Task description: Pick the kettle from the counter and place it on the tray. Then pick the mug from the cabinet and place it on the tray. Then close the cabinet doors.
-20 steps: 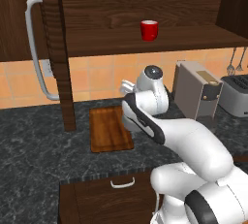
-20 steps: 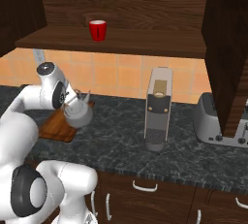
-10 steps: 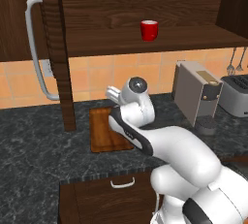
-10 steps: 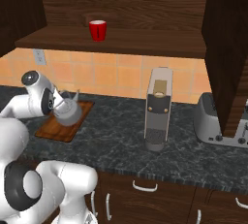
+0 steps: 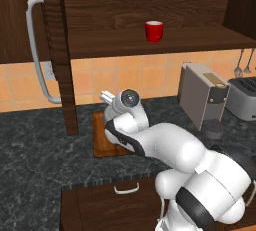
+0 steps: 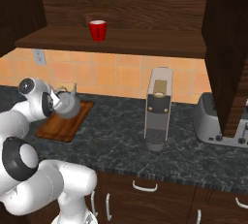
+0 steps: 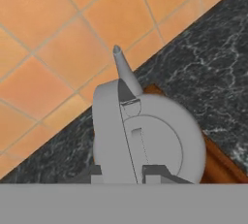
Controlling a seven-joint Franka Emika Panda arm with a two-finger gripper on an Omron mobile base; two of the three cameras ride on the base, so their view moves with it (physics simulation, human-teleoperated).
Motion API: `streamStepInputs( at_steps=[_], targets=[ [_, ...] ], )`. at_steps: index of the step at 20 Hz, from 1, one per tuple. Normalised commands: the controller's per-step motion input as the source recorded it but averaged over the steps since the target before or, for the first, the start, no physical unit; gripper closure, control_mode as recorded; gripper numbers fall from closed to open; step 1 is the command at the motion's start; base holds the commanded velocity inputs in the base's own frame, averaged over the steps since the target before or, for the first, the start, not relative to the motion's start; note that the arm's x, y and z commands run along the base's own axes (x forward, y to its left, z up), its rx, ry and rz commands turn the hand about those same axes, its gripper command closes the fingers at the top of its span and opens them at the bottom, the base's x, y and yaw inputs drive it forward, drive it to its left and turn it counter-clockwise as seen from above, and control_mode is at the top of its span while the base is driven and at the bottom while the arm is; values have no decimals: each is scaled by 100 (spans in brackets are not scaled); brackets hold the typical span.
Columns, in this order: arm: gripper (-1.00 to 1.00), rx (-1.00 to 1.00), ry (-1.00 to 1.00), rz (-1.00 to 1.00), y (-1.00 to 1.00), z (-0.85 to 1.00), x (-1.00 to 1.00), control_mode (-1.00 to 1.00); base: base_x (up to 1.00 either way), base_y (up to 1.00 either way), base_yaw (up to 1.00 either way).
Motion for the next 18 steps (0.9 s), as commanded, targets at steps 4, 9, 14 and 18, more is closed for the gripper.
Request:
streamStepInputs(
  at_steps=[4, 9, 14, 18],
  targets=[
    [100, 0, -4, 0, 8, -11, 26, -100, 0, 0, 0],
    [100, 0, 0, 0, 4, 2, 23, -100, 0, 0, 0],
    [100, 0, 1, 0, 15, -12, 15, -100, 0, 0, 0],
    [100, 0, 0, 0, 10, -21, 25, -100, 0, 0, 0]
  ],
)
